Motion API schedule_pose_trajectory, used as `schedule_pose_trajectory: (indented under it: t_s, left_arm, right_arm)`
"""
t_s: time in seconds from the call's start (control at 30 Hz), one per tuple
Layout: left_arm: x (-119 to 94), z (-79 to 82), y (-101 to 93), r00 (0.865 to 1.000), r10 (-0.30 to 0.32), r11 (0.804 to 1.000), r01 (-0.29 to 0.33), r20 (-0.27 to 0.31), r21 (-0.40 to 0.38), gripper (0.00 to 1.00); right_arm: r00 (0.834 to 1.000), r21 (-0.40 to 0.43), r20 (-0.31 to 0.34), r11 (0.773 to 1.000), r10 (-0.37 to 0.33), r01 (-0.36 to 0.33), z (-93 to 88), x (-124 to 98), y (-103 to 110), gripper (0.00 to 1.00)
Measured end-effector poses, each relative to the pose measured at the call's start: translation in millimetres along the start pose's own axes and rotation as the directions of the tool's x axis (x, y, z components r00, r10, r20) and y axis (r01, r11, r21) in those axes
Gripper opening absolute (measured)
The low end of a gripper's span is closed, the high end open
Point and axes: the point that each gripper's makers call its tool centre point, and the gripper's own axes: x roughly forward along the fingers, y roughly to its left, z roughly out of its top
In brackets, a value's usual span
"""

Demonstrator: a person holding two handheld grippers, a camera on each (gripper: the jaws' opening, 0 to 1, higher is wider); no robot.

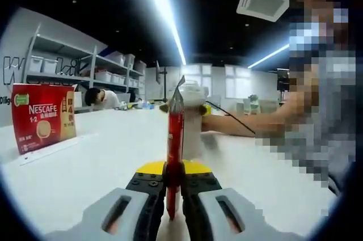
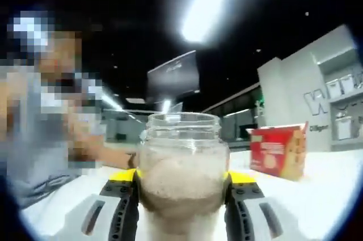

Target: Tear open the coffee pouch, take out the coffee, and pour the coffee from the pouch into the cup

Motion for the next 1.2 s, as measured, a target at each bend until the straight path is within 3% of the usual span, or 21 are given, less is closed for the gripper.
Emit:
schedule_pose_trajectory:
  t_s: [0.13, 0.27, 0.53, 0.9, 1.03, 1.2]
  left_arm:
    - [2.0, 0.9, -6.1, 1.000, -0.001, 1.000, 0.001, -0.001, 0.002, 0.12]
    - [3.0, 1.4, -8.9, 1.000, -0.002, 1.000, 0.002, -0.001, 0.001, 0.12]
    - [5.2, 2.4, -15.4, 1.000, -0.003, 1.000, 0.003, -0.001, 0.003, 0.12]
    - [7.0, 2.8, -19.2, 1.000, -0.004, 1.000, 0.004, -0.002, 0.006, 0.12]
    - [7.4, 2.7, -20.1, 1.000, -0.005, 1.000, 0.005, -0.003, 0.008, 0.12]
    - [5.9, 1.6, -14.4, 1.000, -0.005, 1.000, 0.005, -0.005, 0.010, 0.12]
  right_arm:
    - [0.989, 0.023, 0.004, 0.989, 0.146, -0.146, -3.2, 28.1, 32.2, 0.59]
    - [0.967, 0.044, 0.009, 0.966, 0.256, -0.256, -5.4, 49.6, 60.8, 0.59]
    - [0.915, 0.062, 0.014, 0.913, 0.404, -0.404, -8.2, 79.7, 101.6, 0.59]
    - [0.883, 0.059, 0.028, 0.881, 0.469, -0.469, -13.5, 120.9, 134.1, 0.60]
    - [0.890, 0.062, 0.026, 0.887, 0.456, -0.457, -14.8, 132.3, 135.3, 0.60]
    - [0.909, 0.059, 0.027, 0.907, 0.415, -0.416, -16.7, 142.2, 129.4, 0.60]
